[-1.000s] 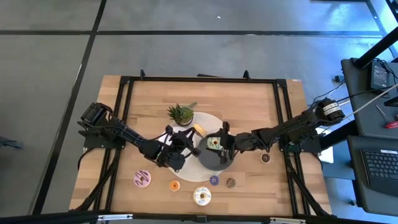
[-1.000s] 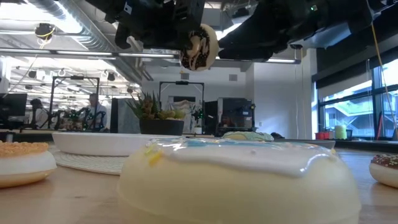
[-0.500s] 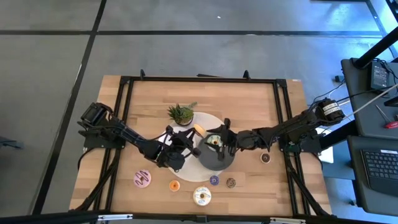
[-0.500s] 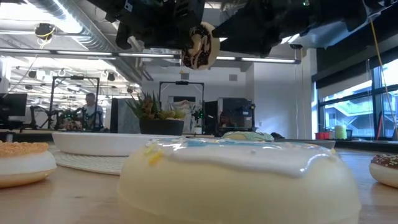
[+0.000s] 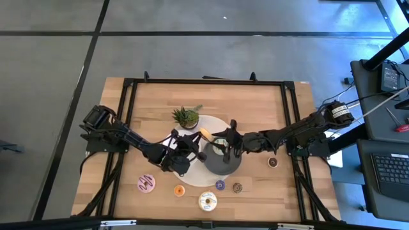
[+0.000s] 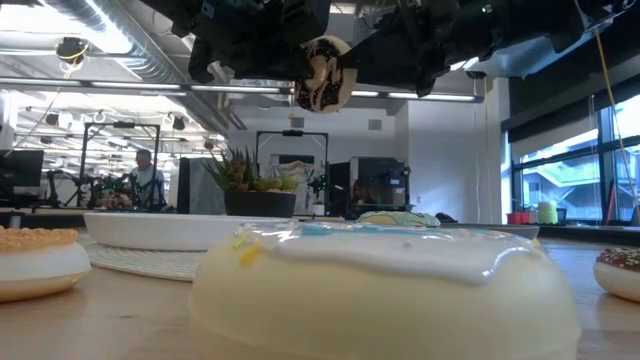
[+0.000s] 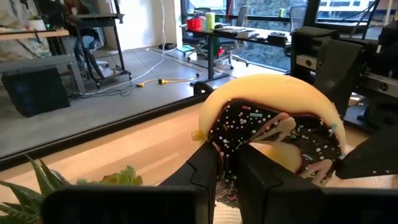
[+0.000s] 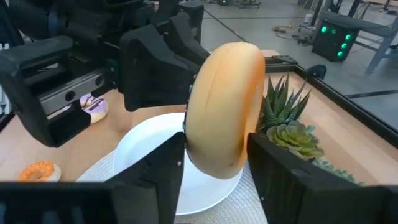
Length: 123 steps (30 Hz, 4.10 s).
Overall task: Pick & Place donuts
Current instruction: Put the large black donut on the gray plate
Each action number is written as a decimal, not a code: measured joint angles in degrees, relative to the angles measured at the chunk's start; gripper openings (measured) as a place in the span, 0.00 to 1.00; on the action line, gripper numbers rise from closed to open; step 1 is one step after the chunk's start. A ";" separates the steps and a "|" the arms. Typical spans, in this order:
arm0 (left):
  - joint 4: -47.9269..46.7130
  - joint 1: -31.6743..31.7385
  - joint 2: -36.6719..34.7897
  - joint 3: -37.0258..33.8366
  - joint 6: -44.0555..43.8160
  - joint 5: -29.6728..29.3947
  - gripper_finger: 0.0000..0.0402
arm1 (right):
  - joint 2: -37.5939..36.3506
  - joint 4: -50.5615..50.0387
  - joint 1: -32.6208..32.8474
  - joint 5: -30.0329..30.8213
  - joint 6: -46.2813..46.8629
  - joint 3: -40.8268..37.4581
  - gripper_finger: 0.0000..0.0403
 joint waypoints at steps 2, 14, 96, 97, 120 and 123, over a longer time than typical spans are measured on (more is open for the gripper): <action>0.01 0.00 0.00 0.00 0.02 0.00 0.09 | 0.00 0.00 0.00 0.00 0.00 0.00 0.39; 0.01 0.00 -0.02 0.00 0.08 0.08 0.11 | 0.00 -0.07 0.02 -0.17 -1.72 0.00 0.21; -0.56 -12.34 -3.82 0.00 10.29 -2.08 0.43 | -2.70 -2.50 1.81 -32.07 30.29 -15.10 0.06; -0.56 -12.33 -3.82 0.00 10.29 -2.08 0.43 | -2.05 -1.71 1.81 -32.08 30.37 -15.10 0.06; -0.58 -12.33 -3.80 0.00 10.73 -1.84 0.42 | 1.40 -0.52 1.81 -32.41 27.17 -15.08 0.17; -0.58 -12.33 -3.80 -0.01 10.73 -1.84 0.42 | 1.40 -0.62 1.77 -32.50 27.87 -15.08 0.27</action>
